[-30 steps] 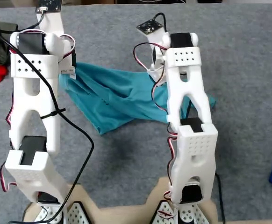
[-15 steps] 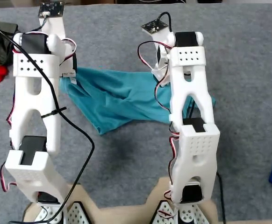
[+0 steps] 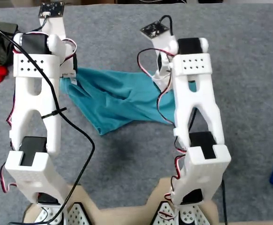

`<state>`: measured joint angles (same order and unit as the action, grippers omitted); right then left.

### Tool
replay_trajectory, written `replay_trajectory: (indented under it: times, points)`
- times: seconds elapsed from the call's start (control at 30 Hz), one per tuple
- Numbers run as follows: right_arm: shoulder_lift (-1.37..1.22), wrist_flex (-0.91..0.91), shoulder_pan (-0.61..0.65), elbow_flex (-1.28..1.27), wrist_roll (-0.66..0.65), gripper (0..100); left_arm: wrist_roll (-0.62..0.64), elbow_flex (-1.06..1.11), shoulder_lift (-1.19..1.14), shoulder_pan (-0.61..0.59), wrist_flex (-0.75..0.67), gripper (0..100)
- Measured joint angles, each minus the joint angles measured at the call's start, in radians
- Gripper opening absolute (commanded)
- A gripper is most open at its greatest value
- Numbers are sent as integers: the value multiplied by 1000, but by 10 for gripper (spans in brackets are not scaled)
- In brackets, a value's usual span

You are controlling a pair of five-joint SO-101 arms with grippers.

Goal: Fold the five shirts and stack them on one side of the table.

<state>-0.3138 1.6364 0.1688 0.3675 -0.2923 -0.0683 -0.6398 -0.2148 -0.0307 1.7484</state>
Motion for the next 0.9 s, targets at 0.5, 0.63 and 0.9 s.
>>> replay_trajectory:
  times: [0.5,0.63,0.9]
  points:
    - [-193,-101,-74,80,0,151,0,0,0,0,0,18]
    - [-253,-101,-74,137,0,151,0,0,0,0,0,18]
    - [-301,-57,-74,288,0,151,0,0,0,0,0,18]
